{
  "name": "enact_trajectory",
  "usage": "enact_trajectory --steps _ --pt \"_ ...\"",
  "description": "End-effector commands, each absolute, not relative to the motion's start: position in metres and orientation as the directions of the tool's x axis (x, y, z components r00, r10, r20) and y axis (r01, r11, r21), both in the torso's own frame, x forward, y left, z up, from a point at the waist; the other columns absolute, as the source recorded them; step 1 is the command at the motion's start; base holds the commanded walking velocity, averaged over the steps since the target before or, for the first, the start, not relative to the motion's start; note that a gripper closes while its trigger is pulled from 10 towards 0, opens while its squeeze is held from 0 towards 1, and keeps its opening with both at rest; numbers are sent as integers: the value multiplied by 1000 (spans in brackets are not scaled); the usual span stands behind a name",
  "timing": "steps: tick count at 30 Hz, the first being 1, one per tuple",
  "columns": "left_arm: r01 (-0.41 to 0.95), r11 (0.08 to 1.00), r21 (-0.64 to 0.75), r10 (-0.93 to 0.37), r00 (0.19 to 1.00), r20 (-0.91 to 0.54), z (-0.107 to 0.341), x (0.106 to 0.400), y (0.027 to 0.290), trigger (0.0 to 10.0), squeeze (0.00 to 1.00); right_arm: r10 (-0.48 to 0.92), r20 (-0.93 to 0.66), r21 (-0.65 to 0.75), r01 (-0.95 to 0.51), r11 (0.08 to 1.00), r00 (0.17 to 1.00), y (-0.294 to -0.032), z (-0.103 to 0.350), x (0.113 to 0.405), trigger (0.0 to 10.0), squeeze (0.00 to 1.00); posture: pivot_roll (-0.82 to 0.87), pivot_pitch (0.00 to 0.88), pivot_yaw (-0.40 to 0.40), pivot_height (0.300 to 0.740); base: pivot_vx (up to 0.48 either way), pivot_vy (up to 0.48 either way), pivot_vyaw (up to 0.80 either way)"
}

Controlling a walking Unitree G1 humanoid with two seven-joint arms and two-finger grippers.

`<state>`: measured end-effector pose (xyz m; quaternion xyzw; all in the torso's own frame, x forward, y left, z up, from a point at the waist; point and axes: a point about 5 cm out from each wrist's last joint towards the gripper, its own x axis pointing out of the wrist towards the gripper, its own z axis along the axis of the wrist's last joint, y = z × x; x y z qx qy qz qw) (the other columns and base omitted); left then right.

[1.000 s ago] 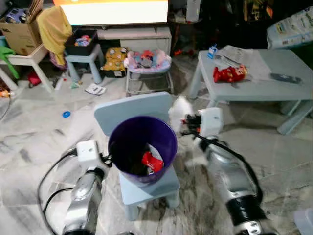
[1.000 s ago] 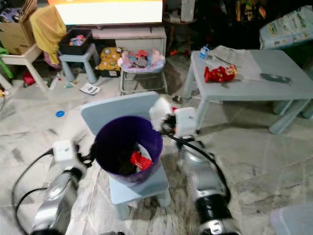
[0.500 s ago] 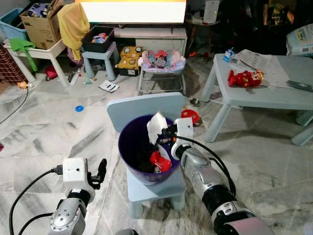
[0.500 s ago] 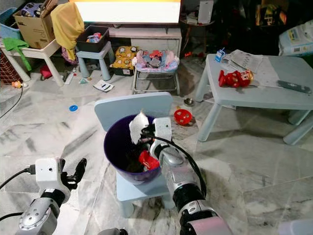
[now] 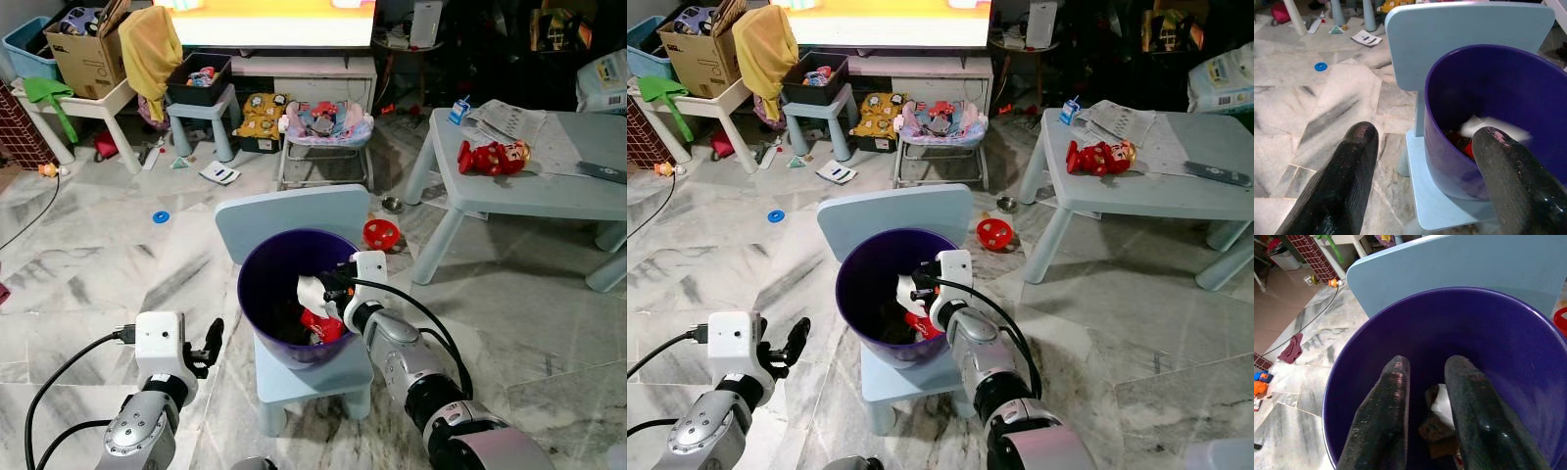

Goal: Picking trash to rubbish bin

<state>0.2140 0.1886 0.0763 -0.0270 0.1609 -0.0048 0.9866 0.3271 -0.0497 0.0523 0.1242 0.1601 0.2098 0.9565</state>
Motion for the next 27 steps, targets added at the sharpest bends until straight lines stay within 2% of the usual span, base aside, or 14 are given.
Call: enact_trajectory --steps 1,9,11,15,16,17,18,19,20,21,24,27 --pt "5 999 -52 -21 951 -309 80 214 188 10000 0 492 -213 356 -402 844 844 -21 64 327 10000 1000 236 88 -14 740 0 0 0" --pt "24 998 -60 -39 960 -276 85 230 182 10000 0 436 -134 277 -389 879 890 -41 78 339 10000 1000 175 78 -7 740 0 0 0" --pt "64 996 -66 -78 969 -236 92 244 173 10000 0 373 -73 234 -348 908 925 -61 89 346 10000 1000 133 70 1 740 0 0 0" --pt "114 992 -62 -124 972 -198 99 256 163 10000 0 309 -20 182 -300 936 951 -82 99 351 10000 1000 82 57 12 740 0 0 0" --pt "148 987 -62 -156 974 -163 106 265 154 10000 0 259 24 139 -260 956 966 -100 108 352 10000 1000 66 54 16 740 0 0 0" --pt "159 985 -62 -167 974 -151 108 268 151 10000 0 243 39 125 -246 961 969 -106 111 352 10000 827 60 51 17 740 0 0 0" --pt "172 983 -60 -179 975 -134 112 271 147 10000 0 220 60 115 -225 968 974 -115 115 351 10000 741 50 48 20 740 0 0 0" --pt "193 980 -57 -198 974 -105 118 277 140 10000 0 170 100 115 -181 977 980 -132 124 348 10000 114 35 44 23 740 0 0 0" --pt "198 979 -57 -203 974 -99 119 278 139 10000 0 158 110 116 -170 979 981 -135 126 348 10000 114 35 44 23 740 0 0 0" --pt "206 977 -54 -210 974 -90 121 280 137 10000 0 147 117 108 -160 981 982 -141 128 346 10000 0 27 41 24 740 0 0 0" --pt "213 976 -48 -216 974 -65 125 288 135 10000 0 84 148 90 -98 991 985 -165 139 336 10000 0 2 29 32 740 0 0 0" --pt "213 976 -47 -216 975 -59 125 291 136 10000 0 61 153 88 -75 993 986 -172 143 330 10000 0 -8 21 36 740 0 0 0"
